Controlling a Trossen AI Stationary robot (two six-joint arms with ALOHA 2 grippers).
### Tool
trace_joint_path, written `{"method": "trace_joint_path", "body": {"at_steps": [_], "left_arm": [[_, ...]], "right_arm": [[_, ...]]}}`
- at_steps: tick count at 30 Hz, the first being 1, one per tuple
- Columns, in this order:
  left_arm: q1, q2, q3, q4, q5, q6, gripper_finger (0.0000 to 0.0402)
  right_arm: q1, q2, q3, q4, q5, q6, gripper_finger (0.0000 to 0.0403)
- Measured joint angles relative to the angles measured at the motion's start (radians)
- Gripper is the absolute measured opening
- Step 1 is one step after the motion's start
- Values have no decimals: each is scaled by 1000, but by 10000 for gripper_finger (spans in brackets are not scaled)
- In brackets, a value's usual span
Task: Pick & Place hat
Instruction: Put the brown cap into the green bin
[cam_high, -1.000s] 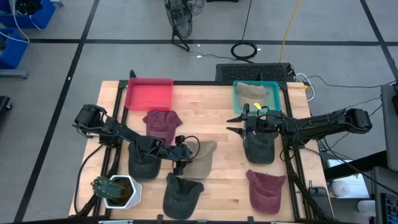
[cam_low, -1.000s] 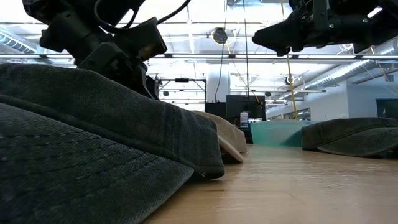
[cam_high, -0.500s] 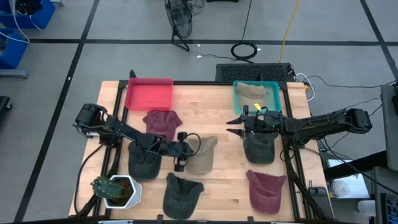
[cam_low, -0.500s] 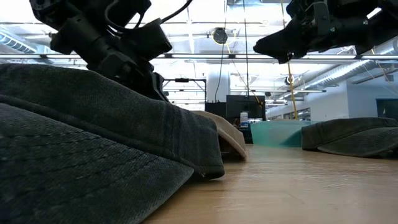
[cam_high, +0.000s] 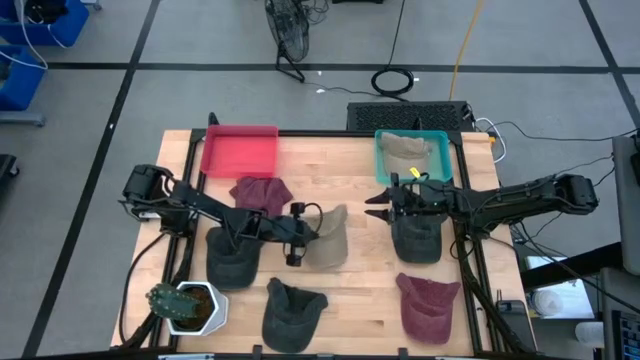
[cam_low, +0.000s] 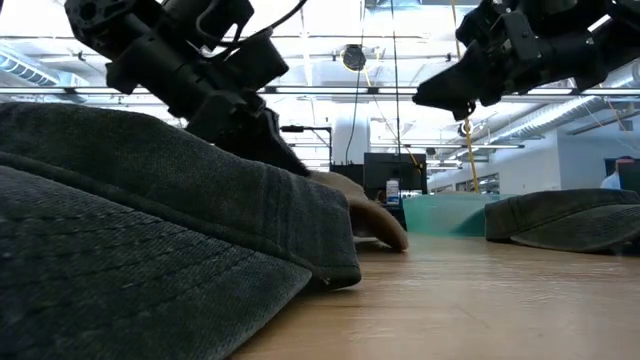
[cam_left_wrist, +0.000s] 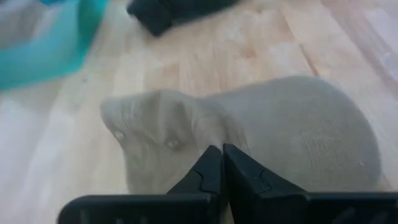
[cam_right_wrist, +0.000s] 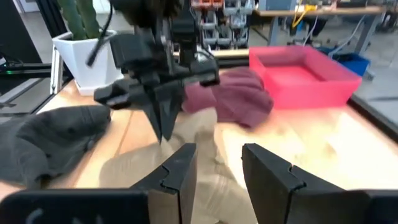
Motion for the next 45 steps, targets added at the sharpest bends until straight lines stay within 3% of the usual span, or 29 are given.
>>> {"method": "trace_joint_path", "body": {"at_steps": [16, 28, 34, 42, 45], "left_arm": [[107, 0, 0, 145, 0, 144, 14], [182, 16, 0, 223, 87, 170, 14], [194, 86, 1, 373, 139, 182, 9], [229, 204, 52, 407, 100, 200, 6], [234, 228, 82, 403, 53, 144, 27]], "right_arm": [[7, 0, 0, -131, -3, 159, 114], [97, 0, 0, -153, 0, 176, 114], [123, 6, 0, -149, 77, 176, 114], [126, 6, 0, -149, 82, 174, 114], [126, 7, 0, -149, 82, 172, 114]]}}
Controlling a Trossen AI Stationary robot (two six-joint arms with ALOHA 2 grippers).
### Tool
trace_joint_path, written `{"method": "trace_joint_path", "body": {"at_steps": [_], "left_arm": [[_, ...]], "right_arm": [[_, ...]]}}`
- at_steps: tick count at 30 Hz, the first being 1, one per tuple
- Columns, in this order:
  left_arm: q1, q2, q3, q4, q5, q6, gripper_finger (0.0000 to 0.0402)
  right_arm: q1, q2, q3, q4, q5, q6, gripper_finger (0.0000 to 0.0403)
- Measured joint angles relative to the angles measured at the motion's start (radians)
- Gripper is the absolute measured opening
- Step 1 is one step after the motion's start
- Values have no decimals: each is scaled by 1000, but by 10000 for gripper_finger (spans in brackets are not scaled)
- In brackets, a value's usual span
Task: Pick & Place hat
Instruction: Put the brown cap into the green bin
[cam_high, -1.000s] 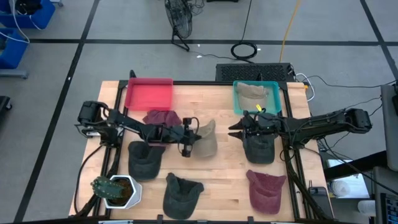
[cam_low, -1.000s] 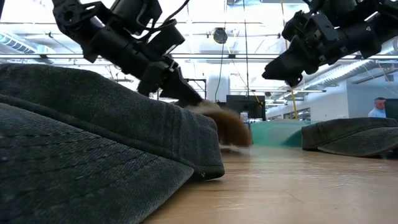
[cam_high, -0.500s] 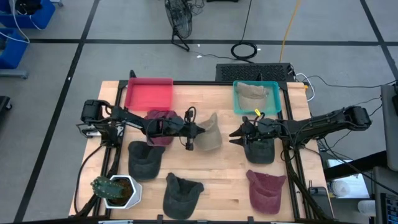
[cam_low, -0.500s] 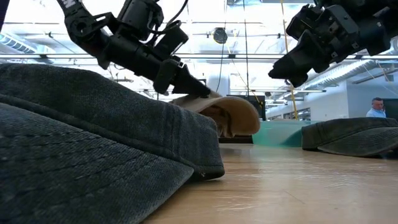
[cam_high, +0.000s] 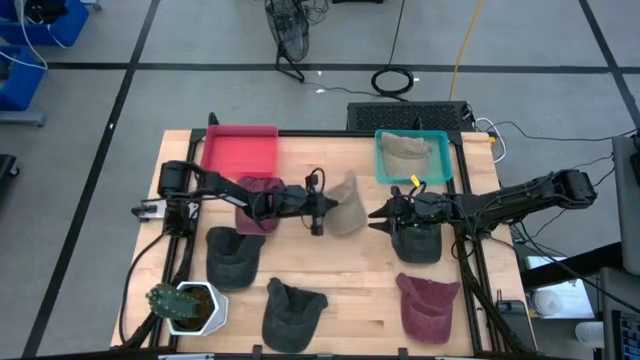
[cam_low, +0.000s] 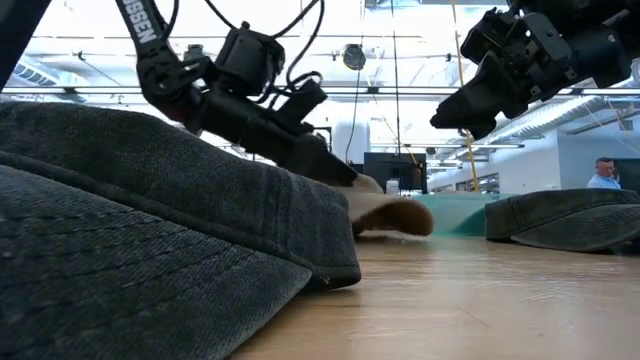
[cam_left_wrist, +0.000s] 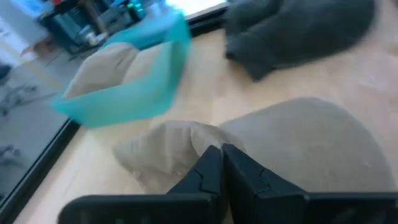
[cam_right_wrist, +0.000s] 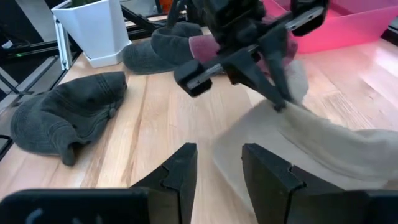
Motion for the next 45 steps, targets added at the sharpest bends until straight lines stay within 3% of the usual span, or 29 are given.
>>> {"method": "trace_joint_path", "body": {"at_steps": [7, 14, 19, 27, 32, 38, 45], "left_arm": [[-18, -10, 17, -9, -138, -29, 92], [-43, -56, 17, -48, -164, -32, 128], [-52, -153, 17, -178, -164, -131, 133], [-40, -366, 17, -433, -167, -356, 134], [-52, -473, 18, -557, -159, -414, 134], [-84, -553, 3, -591, -57, -420, 134], [-89, -566, -47, -368, 122, -453, 134]], "right_arm": [[-1, 0, -76, 103, 0, -1, 114], [-1, 0, -130, 151, 14, -66, 114], [35, 32, -131, 145, 79, -175, 114], [115, 219, -93, 171, 208, -372, 121], [137, 352, -12, 200, 323, -490, 163], [137, 506, 46, 196, 391, -518, 223], [137, 610, 89, 203, 458, -563, 230]]}}
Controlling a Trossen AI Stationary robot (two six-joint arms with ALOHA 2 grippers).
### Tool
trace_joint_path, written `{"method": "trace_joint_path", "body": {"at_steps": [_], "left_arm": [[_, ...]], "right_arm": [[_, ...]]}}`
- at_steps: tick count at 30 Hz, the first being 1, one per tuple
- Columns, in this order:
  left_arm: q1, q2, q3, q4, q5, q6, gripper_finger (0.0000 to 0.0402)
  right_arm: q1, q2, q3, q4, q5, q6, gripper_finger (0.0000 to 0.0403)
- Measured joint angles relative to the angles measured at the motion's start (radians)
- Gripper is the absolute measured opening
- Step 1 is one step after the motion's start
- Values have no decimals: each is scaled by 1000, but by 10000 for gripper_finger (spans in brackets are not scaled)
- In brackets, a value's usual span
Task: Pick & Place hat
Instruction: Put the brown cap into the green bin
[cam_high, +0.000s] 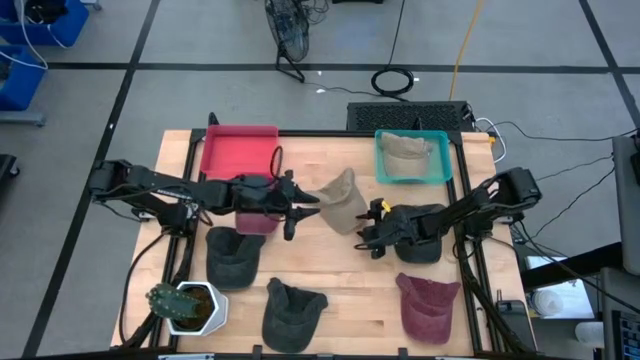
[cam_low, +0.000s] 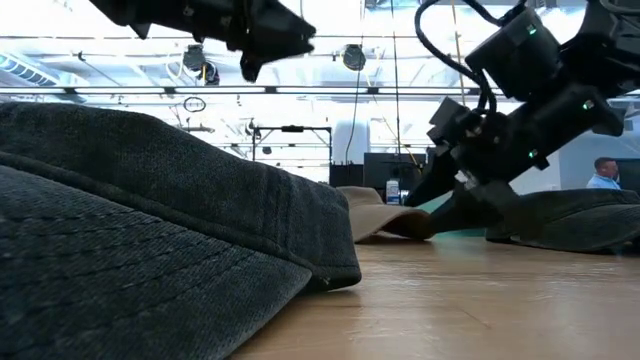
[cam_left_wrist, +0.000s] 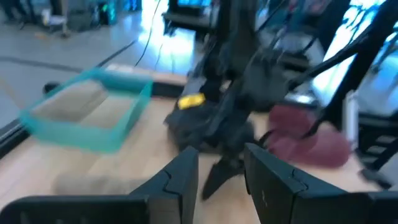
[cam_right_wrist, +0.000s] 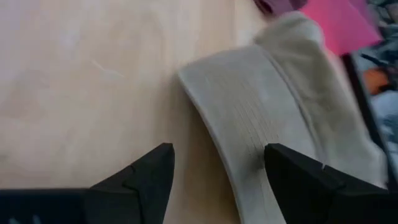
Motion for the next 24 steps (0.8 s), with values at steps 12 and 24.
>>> {"method": "trace_joint_path", "body": {"at_steps": [12, 24], "left_arm": [[1, 0, -2, 0, 3, -1, 134], [1, 0, -2, -8, 0, 0, 134]], "right_arm": [[-22, 51, 6, 94, 119, -22, 203], [-36, 51, 6, 155, 119, -8, 157]]}}
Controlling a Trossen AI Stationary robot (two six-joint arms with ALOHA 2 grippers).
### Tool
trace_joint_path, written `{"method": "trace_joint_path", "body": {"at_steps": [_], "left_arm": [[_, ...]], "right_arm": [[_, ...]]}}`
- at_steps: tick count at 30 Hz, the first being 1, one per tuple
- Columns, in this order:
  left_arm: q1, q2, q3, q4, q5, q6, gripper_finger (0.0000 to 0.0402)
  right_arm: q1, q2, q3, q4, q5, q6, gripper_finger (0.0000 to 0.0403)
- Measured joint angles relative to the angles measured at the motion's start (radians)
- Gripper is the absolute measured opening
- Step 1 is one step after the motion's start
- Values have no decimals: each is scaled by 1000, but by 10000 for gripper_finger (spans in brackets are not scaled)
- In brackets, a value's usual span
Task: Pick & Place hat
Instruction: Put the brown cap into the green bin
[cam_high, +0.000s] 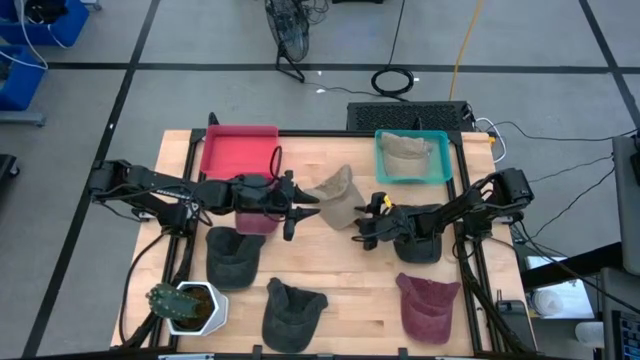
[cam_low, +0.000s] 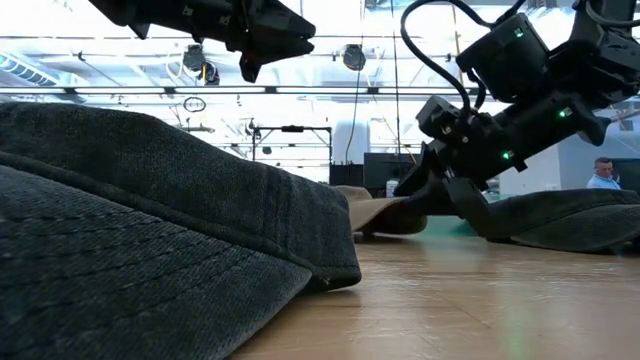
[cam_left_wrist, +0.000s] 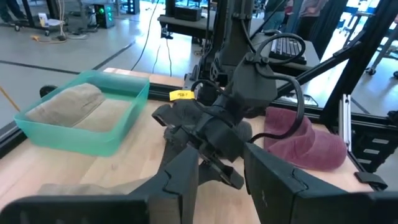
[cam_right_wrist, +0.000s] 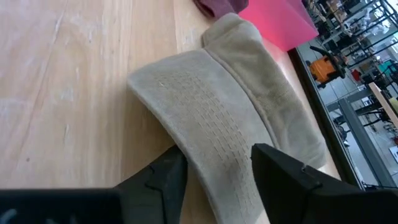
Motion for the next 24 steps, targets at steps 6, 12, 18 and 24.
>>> {"method": "trace_joint_path", "body": {"at_steps": [6, 12, 18, 24], "left_arm": [[0, 0, 0, -11, -19, 6, 134], [0, 0, 0, -29, -20, 31, 134], [0, 0, 0, -45, -52, 32, 134], [0, 0, 0, -66, -75, 31, 134]], "right_arm": [[3, 0, 0, 19, 0, -4, 82], [37, -6, 0, 63, 119, -40, 11], [109, -141, -1, 109, 370, -144, 14], [183, -343, -1, 107, 596, -337, 8]]}}
